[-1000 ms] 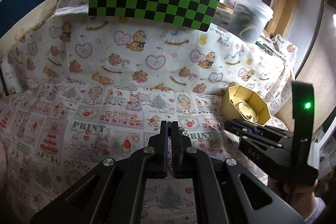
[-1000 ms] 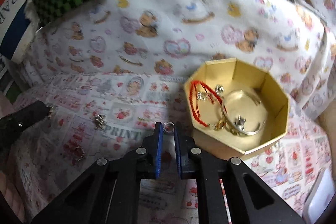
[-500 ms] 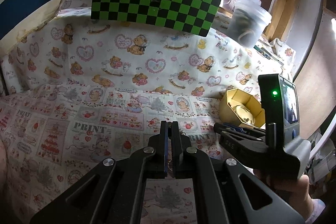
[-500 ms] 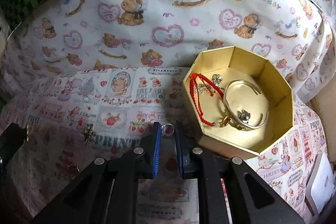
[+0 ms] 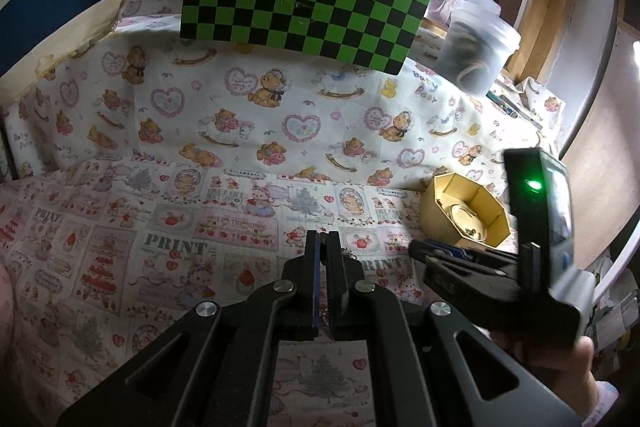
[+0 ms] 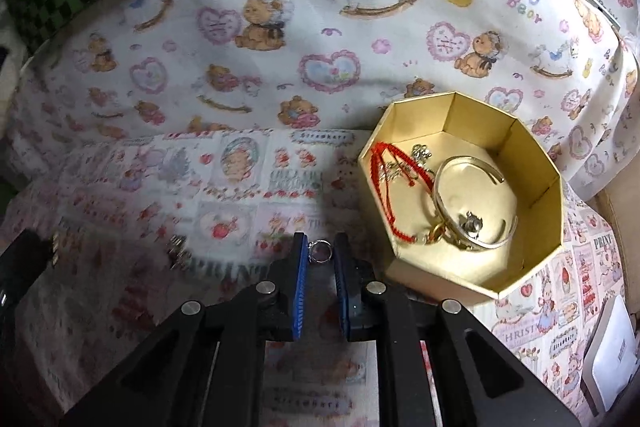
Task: Organize jewelry
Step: 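Lift both held pieces and carry them over the yellow box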
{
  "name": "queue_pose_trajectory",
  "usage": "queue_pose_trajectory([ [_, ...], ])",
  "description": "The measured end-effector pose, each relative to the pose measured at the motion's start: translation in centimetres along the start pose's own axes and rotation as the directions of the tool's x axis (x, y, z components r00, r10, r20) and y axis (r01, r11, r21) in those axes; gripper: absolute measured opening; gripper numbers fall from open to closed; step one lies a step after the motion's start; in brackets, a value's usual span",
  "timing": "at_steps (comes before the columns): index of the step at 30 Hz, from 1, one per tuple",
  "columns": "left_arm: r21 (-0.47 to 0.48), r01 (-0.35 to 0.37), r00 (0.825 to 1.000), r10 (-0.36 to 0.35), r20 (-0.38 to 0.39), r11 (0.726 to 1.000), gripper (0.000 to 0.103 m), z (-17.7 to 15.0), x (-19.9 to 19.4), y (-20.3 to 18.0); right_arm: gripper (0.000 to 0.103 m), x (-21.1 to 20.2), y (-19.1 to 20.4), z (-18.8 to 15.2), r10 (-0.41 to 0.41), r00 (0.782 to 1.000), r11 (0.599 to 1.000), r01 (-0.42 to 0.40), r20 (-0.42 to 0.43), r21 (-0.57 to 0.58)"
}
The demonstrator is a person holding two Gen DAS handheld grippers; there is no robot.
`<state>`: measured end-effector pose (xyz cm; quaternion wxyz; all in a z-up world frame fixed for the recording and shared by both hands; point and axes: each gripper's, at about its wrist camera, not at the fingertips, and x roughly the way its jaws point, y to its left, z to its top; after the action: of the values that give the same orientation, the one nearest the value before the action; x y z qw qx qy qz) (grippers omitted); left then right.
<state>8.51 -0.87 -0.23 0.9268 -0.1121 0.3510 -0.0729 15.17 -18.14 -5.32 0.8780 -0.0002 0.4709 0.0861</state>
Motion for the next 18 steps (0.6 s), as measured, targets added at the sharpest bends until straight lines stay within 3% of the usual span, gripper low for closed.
queue_pose_trajectory([
  [9,0.031,-0.044,0.999,0.043,0.025,0.999,0.002,0.1,-0.4,-0.5,0.014,-5.3,-2.0,-2.7,0.143,0.984,0.990,-0.140,0.107,-0.034],
  [11,0.045,-0.054,0.998,0.053,0.024,0.998,0.002,0.0,-0.5,-0.7,0.014,-6.6,-2.5,-3.0,0.144,0.974,0.989,-0.138,0.175,-0.045],
  [15,0.065,-0.053,0.998,0.051,0.033,0.996,0.002,-0.1,-0.8,-1.1,0.014,-8.7,-3.8,-3.1,0.225,0.951,0.974,-0.225,0.213,-0.022],
  [18,0.086,-0.060,0.997,0.056,0.054,0.995,0.002,-0.1,-1.4,-1.7,0.014,-9.7,-5.1,-2.7,0.236,0.939,0.971,-0.237,0.249,-0.025],
])
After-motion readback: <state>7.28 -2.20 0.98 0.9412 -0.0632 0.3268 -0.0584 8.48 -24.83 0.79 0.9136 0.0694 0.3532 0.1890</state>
